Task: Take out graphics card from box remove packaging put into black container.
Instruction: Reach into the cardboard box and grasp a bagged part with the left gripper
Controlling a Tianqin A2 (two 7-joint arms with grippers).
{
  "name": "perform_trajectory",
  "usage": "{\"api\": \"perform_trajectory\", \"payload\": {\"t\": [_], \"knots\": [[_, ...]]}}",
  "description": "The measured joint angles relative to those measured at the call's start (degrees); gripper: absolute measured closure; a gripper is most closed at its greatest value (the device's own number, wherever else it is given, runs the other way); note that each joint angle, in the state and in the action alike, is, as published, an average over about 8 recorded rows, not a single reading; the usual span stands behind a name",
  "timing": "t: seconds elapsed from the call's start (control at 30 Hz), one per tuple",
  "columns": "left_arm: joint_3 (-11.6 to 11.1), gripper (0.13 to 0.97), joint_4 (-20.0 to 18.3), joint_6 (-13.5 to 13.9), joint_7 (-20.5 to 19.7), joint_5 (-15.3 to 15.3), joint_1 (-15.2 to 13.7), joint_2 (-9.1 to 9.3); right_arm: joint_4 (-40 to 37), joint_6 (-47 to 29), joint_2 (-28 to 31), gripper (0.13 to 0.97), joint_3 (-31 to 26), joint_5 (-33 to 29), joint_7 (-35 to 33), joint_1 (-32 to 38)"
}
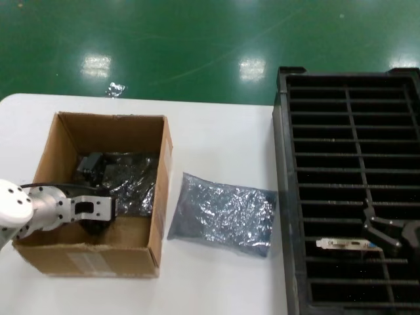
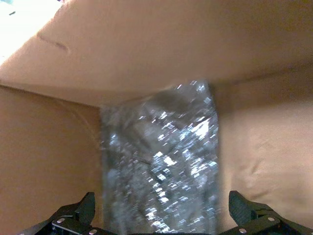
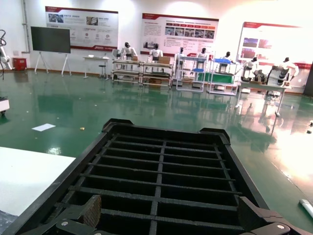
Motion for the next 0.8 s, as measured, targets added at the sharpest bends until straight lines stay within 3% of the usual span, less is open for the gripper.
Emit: {"api": "perform_trajectory", "payload": {"t": [0.23, 0.4, 0.57, 0.8], "knots": [[-5.80, 0.169, 7.90, -2.84, 16.20, -4.96, -2.12, 3.74, 0.00, 0.00, 0.00, 0.129, 0.00, 0.00, 0.00, 0.00], [-8.76, 0.181, 9.81, -3.07, 22.01, -6.85, -2.41, 4.66, 0.00, 0.00, 0.00, 0.129, 0.00, 0.00, 0.00, 0.00], [-9.71, 0.239, 8.31, -3.13, 22.23, -6.65, -1.58, 4.32, 0.00, 0.00, 0.00, 0.129, 0.00, 0.00, 0.00, 0.00], [-8.20, 0.342, 1.11, -2.96, 15.55, -3.19, 1.37, 2.01, 0.00, 0.00, 0.00, 0.129, 0.00, 0.00, 0.00, 0.00]]}}
